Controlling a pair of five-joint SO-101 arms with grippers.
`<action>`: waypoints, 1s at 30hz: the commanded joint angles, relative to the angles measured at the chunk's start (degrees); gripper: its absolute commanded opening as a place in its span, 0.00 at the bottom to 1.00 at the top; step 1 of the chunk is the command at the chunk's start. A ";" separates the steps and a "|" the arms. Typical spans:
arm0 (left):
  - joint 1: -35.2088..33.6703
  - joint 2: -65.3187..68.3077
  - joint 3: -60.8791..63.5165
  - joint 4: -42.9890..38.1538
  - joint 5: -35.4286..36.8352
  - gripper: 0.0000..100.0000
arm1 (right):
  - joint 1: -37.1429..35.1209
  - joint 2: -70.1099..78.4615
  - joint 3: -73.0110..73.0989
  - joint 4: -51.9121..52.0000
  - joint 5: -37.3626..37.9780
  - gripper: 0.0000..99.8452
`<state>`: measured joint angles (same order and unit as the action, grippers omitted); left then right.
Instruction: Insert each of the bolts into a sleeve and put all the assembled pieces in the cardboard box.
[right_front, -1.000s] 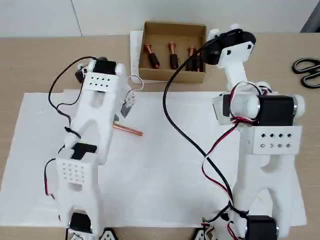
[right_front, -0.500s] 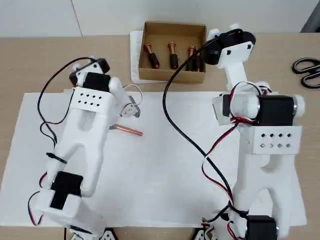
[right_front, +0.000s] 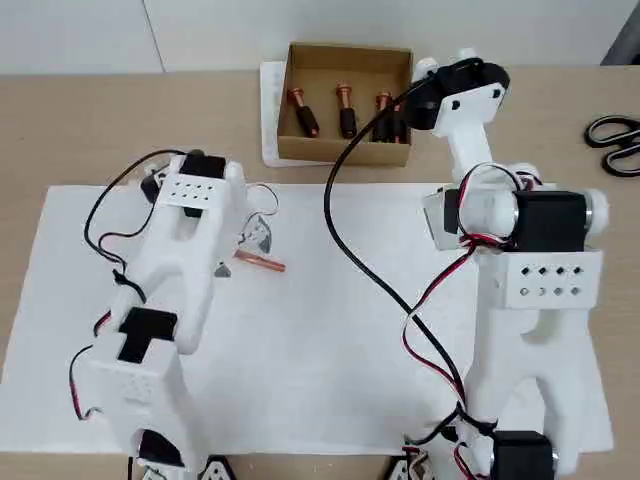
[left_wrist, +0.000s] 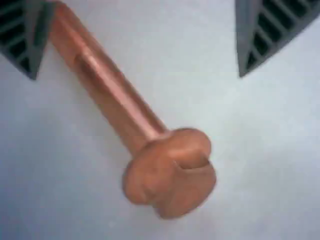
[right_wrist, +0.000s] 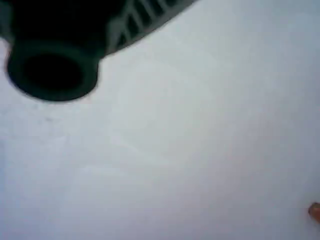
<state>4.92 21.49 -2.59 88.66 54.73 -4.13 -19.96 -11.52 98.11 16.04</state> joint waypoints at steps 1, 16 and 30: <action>-0.62 -0.09 -0.04 -1.67 0.88 0.25 | -0.13 -2.07 -0.53 -0.92 0.09 0.00; -4.04 3.34 1.19 -7.47 0.62 0.13 | 0.13 -2.07 -0.53 -0.84 0.09 0.00; -1.76 5.71 -0.84 -6.59 0.70 0.12 | -0.13 -2.07 -0.53 -1.01 0.09 0.00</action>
<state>2.11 26.68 -2.59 81.54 55.52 -4.13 -19.96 -11.52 98.11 16.04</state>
